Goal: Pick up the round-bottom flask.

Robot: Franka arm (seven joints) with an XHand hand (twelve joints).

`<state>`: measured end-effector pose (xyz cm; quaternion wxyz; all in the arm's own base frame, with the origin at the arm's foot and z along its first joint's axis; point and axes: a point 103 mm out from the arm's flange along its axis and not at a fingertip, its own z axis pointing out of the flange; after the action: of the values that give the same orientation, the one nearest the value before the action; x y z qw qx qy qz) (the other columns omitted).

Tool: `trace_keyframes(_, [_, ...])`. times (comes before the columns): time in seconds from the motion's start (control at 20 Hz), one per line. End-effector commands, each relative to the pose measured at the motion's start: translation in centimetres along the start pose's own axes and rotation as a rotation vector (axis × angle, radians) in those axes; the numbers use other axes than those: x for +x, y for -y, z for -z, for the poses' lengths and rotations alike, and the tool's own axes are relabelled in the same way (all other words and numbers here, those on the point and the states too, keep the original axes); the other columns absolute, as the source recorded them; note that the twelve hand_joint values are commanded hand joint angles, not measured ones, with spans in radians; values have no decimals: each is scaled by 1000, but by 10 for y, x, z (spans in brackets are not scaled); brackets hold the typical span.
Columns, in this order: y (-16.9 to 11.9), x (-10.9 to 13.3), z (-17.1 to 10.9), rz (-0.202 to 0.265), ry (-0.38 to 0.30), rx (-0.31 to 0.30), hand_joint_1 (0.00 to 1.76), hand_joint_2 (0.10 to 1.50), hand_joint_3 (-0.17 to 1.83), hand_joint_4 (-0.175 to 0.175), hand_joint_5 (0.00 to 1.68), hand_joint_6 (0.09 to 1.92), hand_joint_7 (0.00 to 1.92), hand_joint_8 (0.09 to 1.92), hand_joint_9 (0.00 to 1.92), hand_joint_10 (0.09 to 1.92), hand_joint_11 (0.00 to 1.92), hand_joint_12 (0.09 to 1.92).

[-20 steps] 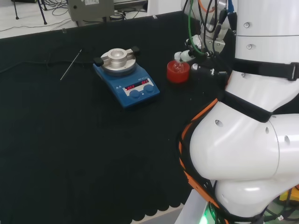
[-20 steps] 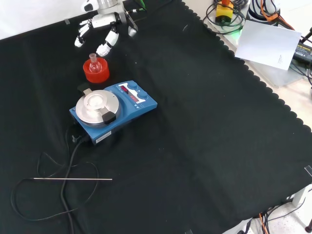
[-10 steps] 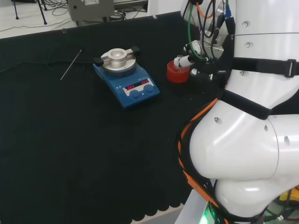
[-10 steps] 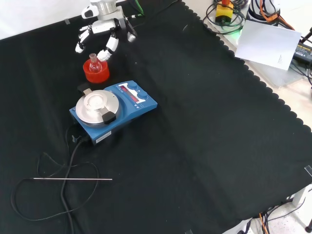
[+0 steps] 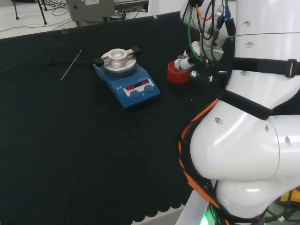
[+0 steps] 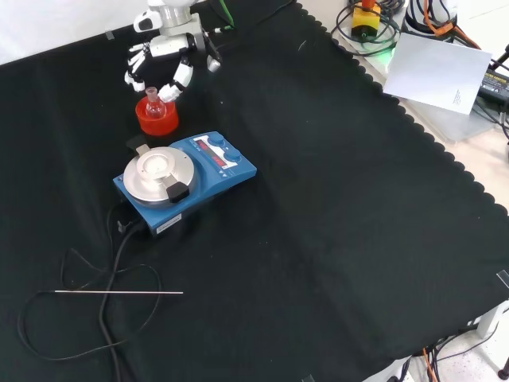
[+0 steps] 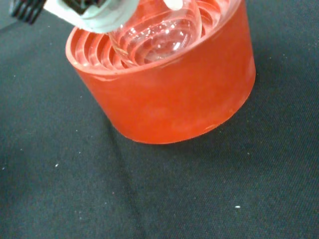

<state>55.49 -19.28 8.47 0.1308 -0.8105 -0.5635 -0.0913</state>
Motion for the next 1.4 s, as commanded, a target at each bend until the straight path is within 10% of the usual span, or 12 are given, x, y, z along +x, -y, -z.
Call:
trace_keyframes(0.05, [0, 0, -3, 2, 0, -16, 851, 670, 615, -61, 665, 773, 370, 688, 481, 687, 0, 1295])
trace_keyframes(1.4, [-8, 10, 1, 26, 36, -60, 938, 667, 651, -46, 774, 877, 390, 701, 522, 694, 8, 1363])
